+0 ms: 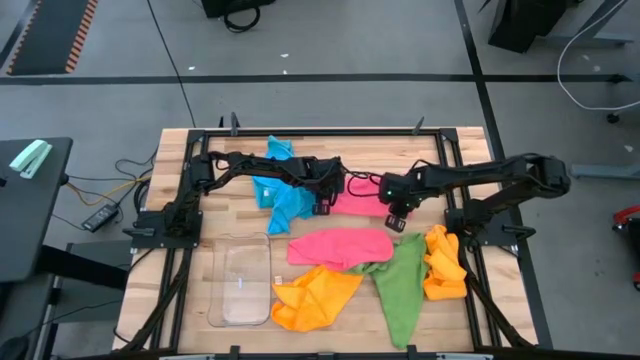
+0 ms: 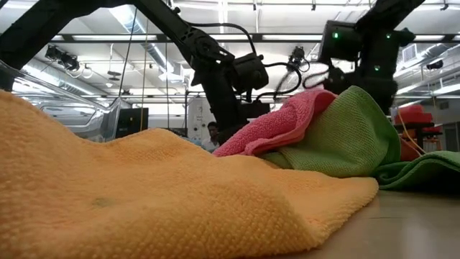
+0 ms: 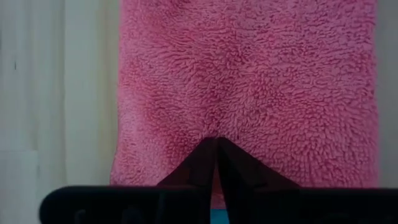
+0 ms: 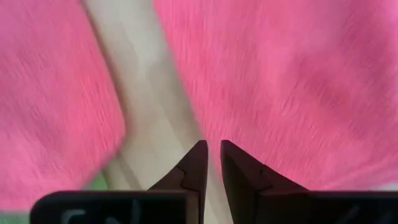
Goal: Fold microfiber towels
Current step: Fold the top pink microfiber cloth
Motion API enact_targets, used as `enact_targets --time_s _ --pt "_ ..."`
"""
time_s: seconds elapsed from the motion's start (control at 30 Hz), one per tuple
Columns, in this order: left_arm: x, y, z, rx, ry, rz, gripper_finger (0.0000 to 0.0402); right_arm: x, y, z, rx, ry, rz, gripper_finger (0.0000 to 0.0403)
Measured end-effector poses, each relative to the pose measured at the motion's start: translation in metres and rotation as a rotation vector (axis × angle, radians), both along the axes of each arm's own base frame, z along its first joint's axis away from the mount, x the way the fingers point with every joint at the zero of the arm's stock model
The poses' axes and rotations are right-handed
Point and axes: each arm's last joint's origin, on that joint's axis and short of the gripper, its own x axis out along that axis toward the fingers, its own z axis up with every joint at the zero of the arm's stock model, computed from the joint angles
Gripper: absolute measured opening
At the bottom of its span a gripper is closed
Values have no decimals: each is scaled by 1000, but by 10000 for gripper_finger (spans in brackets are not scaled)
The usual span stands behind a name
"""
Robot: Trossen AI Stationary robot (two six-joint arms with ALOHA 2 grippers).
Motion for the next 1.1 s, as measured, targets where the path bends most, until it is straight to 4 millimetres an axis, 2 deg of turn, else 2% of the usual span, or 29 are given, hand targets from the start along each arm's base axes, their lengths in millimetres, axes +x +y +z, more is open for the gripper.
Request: enact_targets --time_s 0.17,0.3,0.47,0.73,0.9,1.1 --pt "-5 -1 2 -3 46 -18 77 15 -5 12 -124 -197 -13 53" --pt "-3 0 4 2 26 -17 92 22 -7 16 -122 -293 -101 53" --pt "1 2 7 17 -33 -15 94 19 0 14 -87 -249 -126 53" --pt "-6 -1 7 0 36 -17 83 12 9 9 -49 -157 -113 53" --pt "-17 -2 27 -8 78 -10 96 11 17 8 -22 -138 -26 53" --pt "-17 -2 32 -32 51 -19 105 14 16 3 -55 -187 42 53"
